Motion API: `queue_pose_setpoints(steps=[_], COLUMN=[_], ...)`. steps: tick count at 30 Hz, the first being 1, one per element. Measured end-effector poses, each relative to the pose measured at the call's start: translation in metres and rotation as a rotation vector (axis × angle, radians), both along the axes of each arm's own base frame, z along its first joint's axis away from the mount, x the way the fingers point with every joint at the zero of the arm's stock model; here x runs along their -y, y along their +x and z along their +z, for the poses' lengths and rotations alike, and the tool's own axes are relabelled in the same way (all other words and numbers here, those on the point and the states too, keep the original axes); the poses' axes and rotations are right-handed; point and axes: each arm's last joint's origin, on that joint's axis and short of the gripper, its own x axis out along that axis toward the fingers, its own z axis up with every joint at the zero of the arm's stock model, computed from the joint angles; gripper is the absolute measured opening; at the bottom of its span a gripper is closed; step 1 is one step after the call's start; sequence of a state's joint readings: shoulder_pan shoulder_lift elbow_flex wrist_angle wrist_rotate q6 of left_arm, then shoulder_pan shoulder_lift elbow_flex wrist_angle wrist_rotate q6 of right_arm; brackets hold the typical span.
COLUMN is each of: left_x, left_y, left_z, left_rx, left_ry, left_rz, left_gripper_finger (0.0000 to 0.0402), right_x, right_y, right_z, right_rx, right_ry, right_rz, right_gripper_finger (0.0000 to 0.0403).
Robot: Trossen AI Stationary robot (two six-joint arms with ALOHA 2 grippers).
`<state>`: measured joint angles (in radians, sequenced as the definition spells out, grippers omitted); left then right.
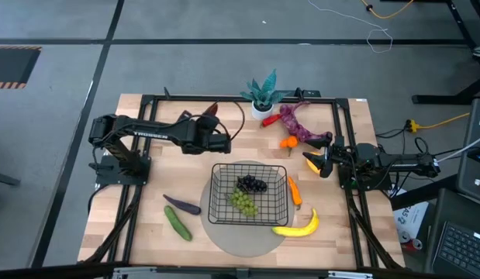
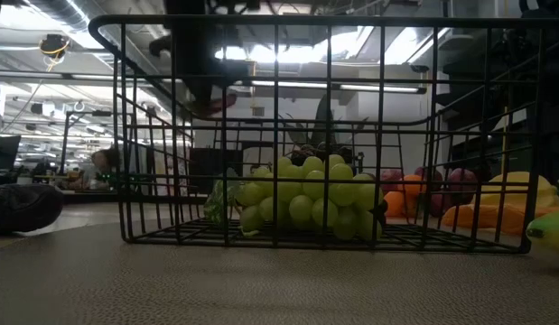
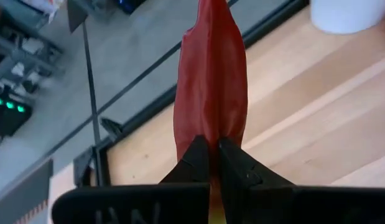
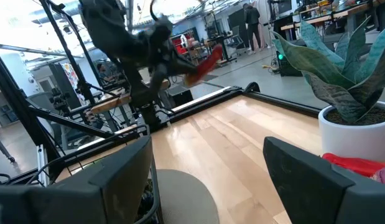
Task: Build produce basket
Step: Put the dark red chili pepper into the black wire basket
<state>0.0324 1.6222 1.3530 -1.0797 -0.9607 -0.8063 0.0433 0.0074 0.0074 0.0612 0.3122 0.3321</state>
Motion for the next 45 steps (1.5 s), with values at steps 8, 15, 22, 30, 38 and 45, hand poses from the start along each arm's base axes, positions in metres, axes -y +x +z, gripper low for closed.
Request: queue_pose_setpoints(steps=[8, 15, 22, 30, 38, 45], left_x=[0.016, 0.023, 0.041, 0.07, 0.079, 0.089], left_y=[0.016, 0.038, 0.056, 0.056, 0.056, 0.05], left_z=[0.027, 0.035, 0.047, 0.046, 0.032, 0.021], left_rx=[0.02, 0.112, 0.201, 0.153, 0.114, 0.098], left_ry=[-0.076, -0.2, -0.274, -0.349, -0.476, -0.579], left_rz=[-0.199, -0.509, -0.957, -1.332, -1.262, -1.171], left_gripper_finger=[0.0, 0.0, 0.0, 0.0, 0.0015, 0.0043], right_x=[0.0, 0.0, 0.0, 0.0, 0.0, 0.0], right_y=[0.0, 0.0, 0.0, 0.0, 0.0, 0.0], right_z=[0.0, 0.0, 0.0, 0.0, 0.0, 0.0], right_rx=[-0.004, -0.007, -0.008, -0.008, -0.006, -0.006], right_ry=[-0.016, -0.026, -0.026, -0.026, -0.022, -0.022], right_rz=[-0.001, -0.002, -0.001, -0.001, 0.0, 0.0], right_gripper_finger=[0.031, 0.031, 0.031, 0.031, 0.031, 0.031])
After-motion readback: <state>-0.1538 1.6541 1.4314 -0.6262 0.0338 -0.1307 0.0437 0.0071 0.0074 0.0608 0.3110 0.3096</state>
